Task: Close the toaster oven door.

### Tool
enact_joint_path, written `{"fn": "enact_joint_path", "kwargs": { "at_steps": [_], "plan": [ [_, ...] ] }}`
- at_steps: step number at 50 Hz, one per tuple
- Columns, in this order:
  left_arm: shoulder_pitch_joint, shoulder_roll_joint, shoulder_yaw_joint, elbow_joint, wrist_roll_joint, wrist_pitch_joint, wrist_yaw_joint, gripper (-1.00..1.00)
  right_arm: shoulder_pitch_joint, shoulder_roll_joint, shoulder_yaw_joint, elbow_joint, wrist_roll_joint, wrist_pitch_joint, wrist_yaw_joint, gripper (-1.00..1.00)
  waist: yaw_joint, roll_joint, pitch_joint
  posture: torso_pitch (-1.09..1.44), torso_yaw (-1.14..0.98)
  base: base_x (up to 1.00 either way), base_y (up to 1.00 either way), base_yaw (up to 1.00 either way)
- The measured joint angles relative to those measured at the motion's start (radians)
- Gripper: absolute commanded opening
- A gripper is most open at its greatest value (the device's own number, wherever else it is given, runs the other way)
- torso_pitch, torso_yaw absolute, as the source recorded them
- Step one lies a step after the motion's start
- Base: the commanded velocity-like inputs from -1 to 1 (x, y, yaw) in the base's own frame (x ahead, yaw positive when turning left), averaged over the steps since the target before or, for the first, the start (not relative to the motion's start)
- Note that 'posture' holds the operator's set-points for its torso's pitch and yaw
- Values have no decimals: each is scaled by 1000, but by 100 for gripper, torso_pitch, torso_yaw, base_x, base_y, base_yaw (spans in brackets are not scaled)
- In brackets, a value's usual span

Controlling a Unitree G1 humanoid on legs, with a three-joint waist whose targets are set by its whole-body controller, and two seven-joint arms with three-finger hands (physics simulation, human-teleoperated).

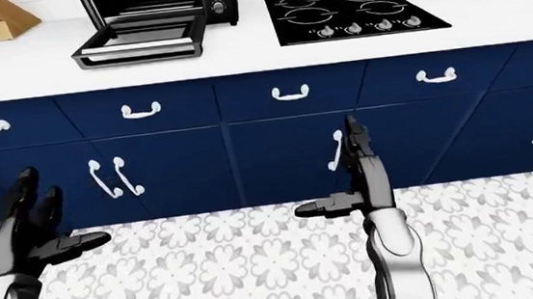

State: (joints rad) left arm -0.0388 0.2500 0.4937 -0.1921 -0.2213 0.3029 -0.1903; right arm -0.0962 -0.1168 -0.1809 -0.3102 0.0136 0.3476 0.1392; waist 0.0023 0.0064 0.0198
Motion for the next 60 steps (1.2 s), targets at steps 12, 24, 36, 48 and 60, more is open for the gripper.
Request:
{"fn": "enact_joint_path", "kwargs": {
  "at_steps": [12,24,36,48,60],
  "plan": [
    [-22,98,157,-50,-120,103,-17,100,-60,-60,-67,-93,8,87,39,100,-3,-3,11,0,0,0,0,0],
    [-42,172,208,-40,-161,125,11,100,-131,-134,-139,-165,38,196,59,100,-4,8,13,0,0,0,0,0],
    [-45,190,235,-43,-148,118,-14,100,-156,-154,-146,-206,44,237,79,100,-1,5,17,0,0,0,0,0],
    [-45,197,256,-82,-165,145,-11,100,-169,-170,-152,-223,45,250,84,100,-2,4,16,0,0,0,0,0],
    [-53,207,255,-72,-166,148,-12,100,-179,-173,-151,-245,57,274,83,100,-2,6,16,0,0,4,0,0]
  ]
}}
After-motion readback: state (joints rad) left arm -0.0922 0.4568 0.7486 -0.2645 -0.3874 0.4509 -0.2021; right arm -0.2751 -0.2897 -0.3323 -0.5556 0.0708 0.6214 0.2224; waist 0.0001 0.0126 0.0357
